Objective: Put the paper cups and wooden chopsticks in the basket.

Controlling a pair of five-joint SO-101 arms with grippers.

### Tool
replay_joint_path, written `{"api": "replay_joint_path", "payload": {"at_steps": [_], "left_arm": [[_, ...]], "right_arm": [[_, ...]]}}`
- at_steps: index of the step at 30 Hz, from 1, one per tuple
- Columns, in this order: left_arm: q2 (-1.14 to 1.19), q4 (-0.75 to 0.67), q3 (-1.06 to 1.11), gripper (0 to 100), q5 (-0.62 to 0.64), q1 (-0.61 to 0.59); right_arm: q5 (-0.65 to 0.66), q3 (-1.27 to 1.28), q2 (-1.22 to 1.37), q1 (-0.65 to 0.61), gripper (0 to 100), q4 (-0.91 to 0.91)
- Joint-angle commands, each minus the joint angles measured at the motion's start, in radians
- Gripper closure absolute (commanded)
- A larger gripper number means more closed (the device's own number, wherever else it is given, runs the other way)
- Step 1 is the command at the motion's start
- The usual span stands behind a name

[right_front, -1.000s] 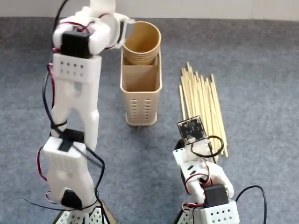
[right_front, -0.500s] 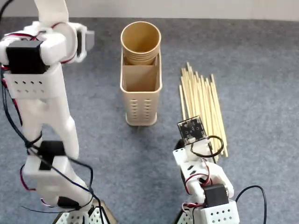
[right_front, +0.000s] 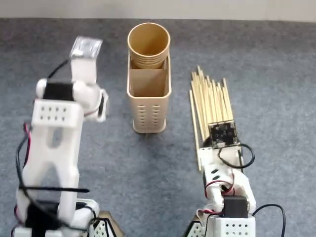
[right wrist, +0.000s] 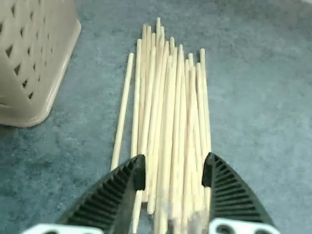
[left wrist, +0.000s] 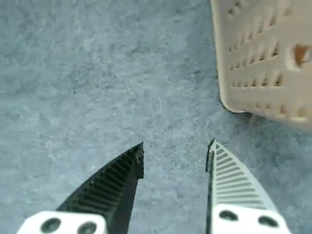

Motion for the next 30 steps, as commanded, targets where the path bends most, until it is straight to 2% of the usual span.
{"api": "replay_joint_path", "payload": {"at_steps": [1, 5, 10, 13, 19, 23, 26, 30], "left_arm": [[-0.159, -0.176, 0.268, 78, 0.060, -0.018], [-0.285, -0.354, 0.483, 78, 0.068, -0.015], [-0.397, -0.666, 0.734, 78, 0.068, 0.002], [-0.440, -0.789, 0.820, 78, 0.068, 0.002], [-0.458, -0.796, 0.828, 78, 0.063, -0.004], [-0.458, -0.798, 0.828, 78, 0.063, -0.004], [-0.458, -0.798, 0.828, 78, 0.063, -0.004], [-0.458, -0.798, 0.828, 78, 0.063, -0.004]], "right_arm": [[0.038, -0.131, 0.111, 0.045, 80.0, -0.018], [0.032, -0.349, 0.407, 0.047, 80.0, -0.018], [0.034, -0.674, 0.928, 0.028, 80.0, -0.018], [0.032, -0.878, 1.231, 0.028, 80.0, -0.018], [0.037, -1.152, 1.682, 0.054, 80.0, 0.044], [0.041, -1.233, 1.805, 0.081, 80.0, 0.045], [0.114, -1.247, 1.865, 0.070, 80.0, 0.045], [0.135, -1.250, 1.959, 0.090, 80.0, 0.044]]}}
